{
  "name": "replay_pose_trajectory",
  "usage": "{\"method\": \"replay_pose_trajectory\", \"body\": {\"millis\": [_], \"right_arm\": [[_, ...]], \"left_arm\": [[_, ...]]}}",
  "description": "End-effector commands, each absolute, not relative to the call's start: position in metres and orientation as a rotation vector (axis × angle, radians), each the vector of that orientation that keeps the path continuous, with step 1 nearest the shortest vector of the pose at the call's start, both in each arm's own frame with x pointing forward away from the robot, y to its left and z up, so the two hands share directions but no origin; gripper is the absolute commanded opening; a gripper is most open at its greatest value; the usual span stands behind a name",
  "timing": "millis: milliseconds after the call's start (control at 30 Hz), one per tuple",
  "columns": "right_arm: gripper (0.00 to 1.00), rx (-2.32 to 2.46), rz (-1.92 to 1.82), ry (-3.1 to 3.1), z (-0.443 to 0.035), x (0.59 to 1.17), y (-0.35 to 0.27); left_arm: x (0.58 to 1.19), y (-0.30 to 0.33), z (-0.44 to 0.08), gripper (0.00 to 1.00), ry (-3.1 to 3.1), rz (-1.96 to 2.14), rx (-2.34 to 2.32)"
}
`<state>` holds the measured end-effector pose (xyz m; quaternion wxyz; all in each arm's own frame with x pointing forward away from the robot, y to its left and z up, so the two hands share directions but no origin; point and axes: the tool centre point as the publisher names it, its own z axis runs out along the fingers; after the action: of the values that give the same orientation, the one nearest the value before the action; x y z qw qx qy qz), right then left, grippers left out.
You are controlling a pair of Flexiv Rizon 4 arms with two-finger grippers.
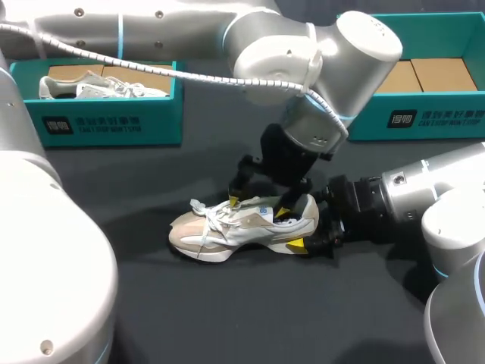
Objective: Take the shoe out of the shoebox, open the shoe tongue, remove and reinsert the insole, then place the shoe into the shoebox
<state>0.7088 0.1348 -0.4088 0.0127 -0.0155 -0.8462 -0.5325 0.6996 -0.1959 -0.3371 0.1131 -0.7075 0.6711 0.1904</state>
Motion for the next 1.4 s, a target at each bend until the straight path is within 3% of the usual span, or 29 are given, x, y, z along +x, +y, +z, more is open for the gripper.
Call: {"method": "replay_pose_trajectory", "body": {"millis": [33, 433, 567, 767, 967, 1167, 1400], "right_arm": [[0.00, -0.049, -1.656, -2.641, -0.412, 0.707, 0.139], [0.00, -0.049, -1.656, -2.641, -0.412, 0.707, 0.139], [0.00, -0.049, -1.656, -2.641, -0.412, 0.707, 0.139], [0.00, -0.049, -1.656, -2.641, -0.412, 0.707, 0.139], [0.00, -0.049, -1.656, -2.641, -0.412, 0.707, 0.139], [0.00, -0.049, -1.656, -2.641, -0.412, 0.707, 0.139], [0.00, -0.049, -1.656, -2.641, -0.412, 0.707, 0.139]], "left_arm": [[0.694, -0.201, -0.337, 1.00, 1.965, 0.570, -2.054], [0.693, -0.188, -0.343, 1.00, 1.941, 0.673, -2.008], [0.695, -0.181, -0.337, 0.88, 1.943, 0.689, -2.007], [0.696, -0.173, -0.326, 0.84, 1.966, 0.698, -2.008], [0.694, -0.163, -0.318, 0.73, 1.989, 0.701, -2.009], [0.687, -0.159, -0.314, 0.45, 2.017, 0.722, -2.002], [0.681, -0.157, -0.309, 0.39, 2.049, 0.709, -1.985]]}}
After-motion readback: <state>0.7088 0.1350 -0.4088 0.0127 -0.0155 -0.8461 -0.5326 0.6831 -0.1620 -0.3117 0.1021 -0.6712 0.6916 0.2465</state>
